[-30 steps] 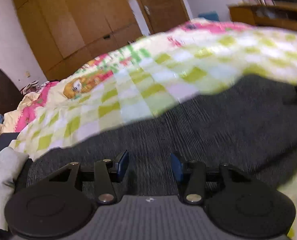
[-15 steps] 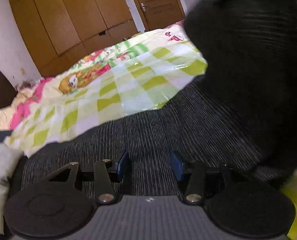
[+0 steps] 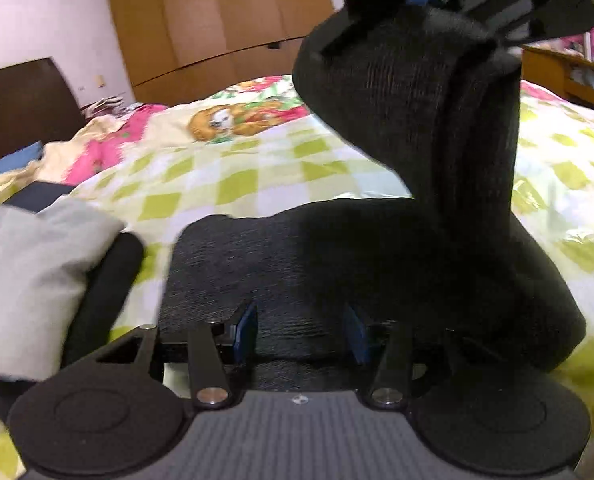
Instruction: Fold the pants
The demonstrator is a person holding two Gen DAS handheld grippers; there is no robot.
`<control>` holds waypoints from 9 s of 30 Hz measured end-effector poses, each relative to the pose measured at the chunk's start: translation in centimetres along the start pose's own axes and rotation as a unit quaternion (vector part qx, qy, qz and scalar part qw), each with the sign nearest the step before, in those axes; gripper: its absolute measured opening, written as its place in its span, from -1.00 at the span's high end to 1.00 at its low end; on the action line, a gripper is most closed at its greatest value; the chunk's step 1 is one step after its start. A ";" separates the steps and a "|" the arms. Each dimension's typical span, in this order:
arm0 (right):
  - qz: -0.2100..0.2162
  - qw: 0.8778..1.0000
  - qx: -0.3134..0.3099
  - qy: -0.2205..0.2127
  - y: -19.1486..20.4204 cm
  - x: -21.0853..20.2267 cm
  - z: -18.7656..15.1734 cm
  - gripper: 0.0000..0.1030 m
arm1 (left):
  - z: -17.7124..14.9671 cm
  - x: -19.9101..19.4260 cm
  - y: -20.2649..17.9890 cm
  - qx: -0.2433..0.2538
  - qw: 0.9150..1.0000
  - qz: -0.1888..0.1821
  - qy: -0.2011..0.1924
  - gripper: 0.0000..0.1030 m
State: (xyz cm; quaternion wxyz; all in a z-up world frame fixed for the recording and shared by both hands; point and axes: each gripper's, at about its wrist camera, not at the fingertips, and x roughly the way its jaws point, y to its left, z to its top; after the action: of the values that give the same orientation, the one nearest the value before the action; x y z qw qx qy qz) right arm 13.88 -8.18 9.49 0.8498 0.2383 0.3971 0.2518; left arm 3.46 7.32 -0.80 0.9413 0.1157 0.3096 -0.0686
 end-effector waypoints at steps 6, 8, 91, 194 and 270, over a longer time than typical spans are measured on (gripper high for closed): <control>-0.017 0.999 -0.020 0.036 2.3 4.1 -1.2 0.82 | -0.8 -0.4 1.6 -0.029 1.000 -0.002 0.005 -0.19; -0.018 0.999 -0.021 0.043 2.9 5.3 -1.5 0.82 | -0.9 -0.3 2.0 -0.034 0.999 -0.004 0.005 -0.19; -0.022 0.995 0.078 0.054 -12.5 3.0 -3.1 0.22 | 4.7 5.1 6.3 0.009 0.999 0.028 0.042 -0.50; -0.103 0.980 0.169 -0.025 -20.2 -13.6 -10.9 0.49 | 4.7 2.3 -10.6 0.022 0.991 -0.098 0.088 -0.85; -0.073 0.976 0.134 -0.153 -20.5 -13.4 -10.5 0.30 | 9.7 -0.1 -13.9 0.048 0.995 0.035 0.080 -0.78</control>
State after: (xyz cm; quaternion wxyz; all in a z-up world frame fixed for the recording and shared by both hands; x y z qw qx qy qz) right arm 2.98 -29.88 -1.44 0.8767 0.3563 0.3090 0.0945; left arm 6.12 -8.63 4.43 0.9085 0.1771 0.3762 -0.0407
